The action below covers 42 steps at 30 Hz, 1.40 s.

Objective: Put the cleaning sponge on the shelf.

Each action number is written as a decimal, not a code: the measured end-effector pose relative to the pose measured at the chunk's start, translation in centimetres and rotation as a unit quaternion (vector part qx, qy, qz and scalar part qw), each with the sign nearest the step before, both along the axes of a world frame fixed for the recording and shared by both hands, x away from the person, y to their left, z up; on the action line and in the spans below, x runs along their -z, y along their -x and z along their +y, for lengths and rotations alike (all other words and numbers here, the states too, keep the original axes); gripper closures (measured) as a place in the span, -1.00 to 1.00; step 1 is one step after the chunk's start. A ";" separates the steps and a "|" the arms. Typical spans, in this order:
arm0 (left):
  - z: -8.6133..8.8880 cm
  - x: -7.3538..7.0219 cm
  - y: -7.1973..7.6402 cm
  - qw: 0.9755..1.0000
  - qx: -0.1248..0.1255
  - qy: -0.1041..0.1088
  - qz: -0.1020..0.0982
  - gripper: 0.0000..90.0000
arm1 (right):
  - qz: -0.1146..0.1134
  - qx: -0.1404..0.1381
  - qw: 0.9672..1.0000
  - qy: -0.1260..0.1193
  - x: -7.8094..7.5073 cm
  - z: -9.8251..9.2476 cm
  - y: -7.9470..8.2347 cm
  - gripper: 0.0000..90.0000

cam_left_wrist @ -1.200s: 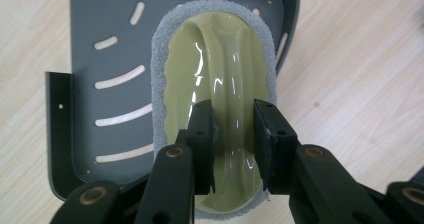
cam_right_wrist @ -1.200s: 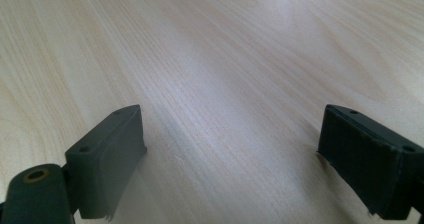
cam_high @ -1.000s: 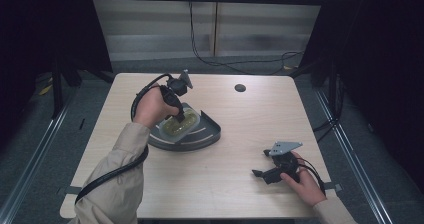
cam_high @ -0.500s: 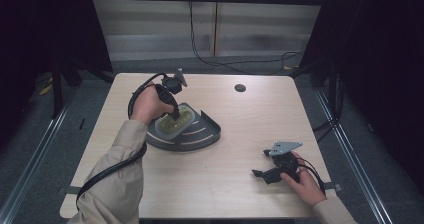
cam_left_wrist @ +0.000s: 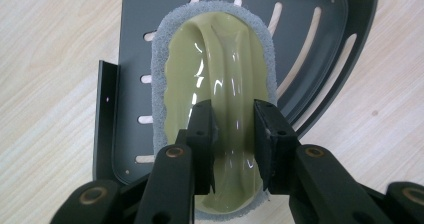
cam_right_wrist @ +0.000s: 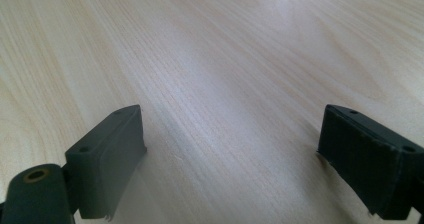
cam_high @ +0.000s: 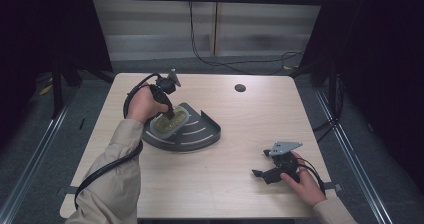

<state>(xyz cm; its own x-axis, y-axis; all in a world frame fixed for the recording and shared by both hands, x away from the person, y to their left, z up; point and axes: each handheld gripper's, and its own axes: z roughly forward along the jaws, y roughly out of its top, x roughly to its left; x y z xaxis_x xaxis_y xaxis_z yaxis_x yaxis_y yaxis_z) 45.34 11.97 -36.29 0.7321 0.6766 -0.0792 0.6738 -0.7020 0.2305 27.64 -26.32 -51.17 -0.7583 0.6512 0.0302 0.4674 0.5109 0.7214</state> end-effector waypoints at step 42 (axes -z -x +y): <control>1.9 3.1 -1.4 1.000 0.005 -0.022 -0.006 0.58 | 0.000 0.000 1.000 0.000 0.0 0.0 0.0 -0.76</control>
